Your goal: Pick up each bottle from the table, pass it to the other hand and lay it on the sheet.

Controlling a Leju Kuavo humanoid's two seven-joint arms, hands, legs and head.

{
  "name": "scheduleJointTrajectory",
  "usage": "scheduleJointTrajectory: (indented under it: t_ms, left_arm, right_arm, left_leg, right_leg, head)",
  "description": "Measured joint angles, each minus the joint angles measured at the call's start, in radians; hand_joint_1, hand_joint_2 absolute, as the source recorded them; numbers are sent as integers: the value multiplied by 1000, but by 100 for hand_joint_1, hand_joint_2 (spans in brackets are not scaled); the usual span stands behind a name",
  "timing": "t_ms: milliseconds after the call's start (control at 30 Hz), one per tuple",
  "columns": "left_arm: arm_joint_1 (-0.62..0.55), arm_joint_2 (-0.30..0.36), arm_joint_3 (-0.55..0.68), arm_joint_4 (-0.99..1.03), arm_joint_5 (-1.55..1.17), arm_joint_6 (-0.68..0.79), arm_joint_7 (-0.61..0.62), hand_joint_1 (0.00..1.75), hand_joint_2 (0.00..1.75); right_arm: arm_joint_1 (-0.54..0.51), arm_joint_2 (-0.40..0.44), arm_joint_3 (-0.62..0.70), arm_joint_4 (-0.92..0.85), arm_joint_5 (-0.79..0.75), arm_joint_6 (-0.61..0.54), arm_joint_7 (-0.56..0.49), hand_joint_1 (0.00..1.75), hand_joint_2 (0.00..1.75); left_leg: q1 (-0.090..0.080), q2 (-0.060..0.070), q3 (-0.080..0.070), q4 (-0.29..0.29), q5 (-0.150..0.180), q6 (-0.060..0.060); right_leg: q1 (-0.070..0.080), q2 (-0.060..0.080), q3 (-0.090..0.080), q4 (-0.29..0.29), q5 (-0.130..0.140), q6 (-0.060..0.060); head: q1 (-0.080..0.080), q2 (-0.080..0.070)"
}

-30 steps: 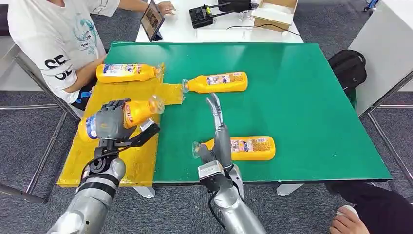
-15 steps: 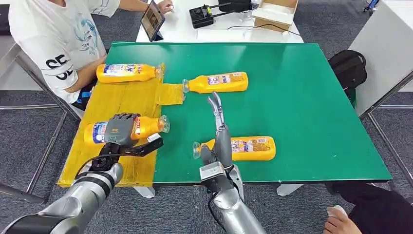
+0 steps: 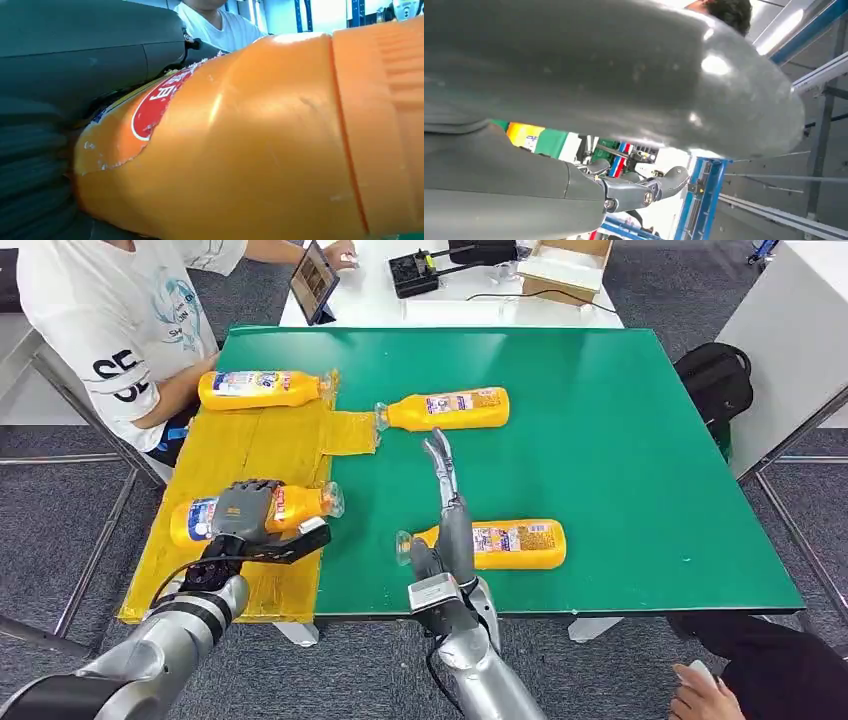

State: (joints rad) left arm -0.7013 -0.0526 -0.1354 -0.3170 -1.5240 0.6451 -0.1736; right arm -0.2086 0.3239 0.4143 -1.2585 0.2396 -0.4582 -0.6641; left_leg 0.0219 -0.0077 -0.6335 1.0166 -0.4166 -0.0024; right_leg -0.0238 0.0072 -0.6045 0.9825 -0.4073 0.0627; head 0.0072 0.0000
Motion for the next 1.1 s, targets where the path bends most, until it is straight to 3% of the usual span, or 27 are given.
scheduleJointTrajectory:
  t_ms: [100, 133, 167, 300, 333, 967, 1100]
  left_arm:
    - [-2, 0, 0, 5, 8, -29, -2, 168, 175]
    - [-3, 0, 2, 6, 13, -45, -3, 16, 175]
    - [-4, 1, 6, 6, 22, -61, -8, 0, 175]
    - [-17, 3, 35, 8, 62, -131, -8, 0, 175]
    - [-18, 3, 45, 10, 74, -147, -6, 0, 0]
    - [-44, -16, 259, 10, 293, -259, -163, 0, 0]
    - [-54, -27, 328, 1, 413, -336, -254, 0, 0]
  right_arm:
    - [0, 0, 0, 0, 0, 2, 0, 0, 0]
    - [0, 0, 0, 0, 0, 3, 0, 0, 0]
    - [0, 0, 0, 1, 2, 6, 0, 0, 0]
    - [0, 0, 0, 5, 11, 15, 0, 0, 0]
    - [0, 0, 0, 8, 14, 19, 0, 0, 0]
    - [-3, 2, -9, 72, 35, 43, 0, 0, 0]
    - [-3, 2, -13, 79, 42, 50, 0, 0, 0]
  left_leg:
    - [0, 0, 0, 0, 0, 0]
    - [0, 0, 0, 0, 0, 0]
    - [0, 0, 0, 0, 0, 0]
    - [0, 0, 0, 0, 0, 0]
    - [0, 0, 0, 0, 0, 0]
    - [0, 0, 2, 0, 0, 0]
    - [0, -1, 2, 0, 0, 0]
  right_leg:
    - [0, 0, 0, 0, 0, 0]
    - [0, 0, 0, 0, 0, 0]
    - [0, 0, 0, 0, 0, 0]
    - [0, 0, 0, 0, 0, 0]
    - [0, 0, 0, 0, 0, 0]
    - [0, 0, 2, 0, 0, 0]
    - [0, 0, 2, 0, 0, 0]
  head:
    - [0, 0]
    - [0, 0]
    - [0, 0]
    - [0, 0]
    - [0, 0]
    - [0, 0]
    - [0, 0]
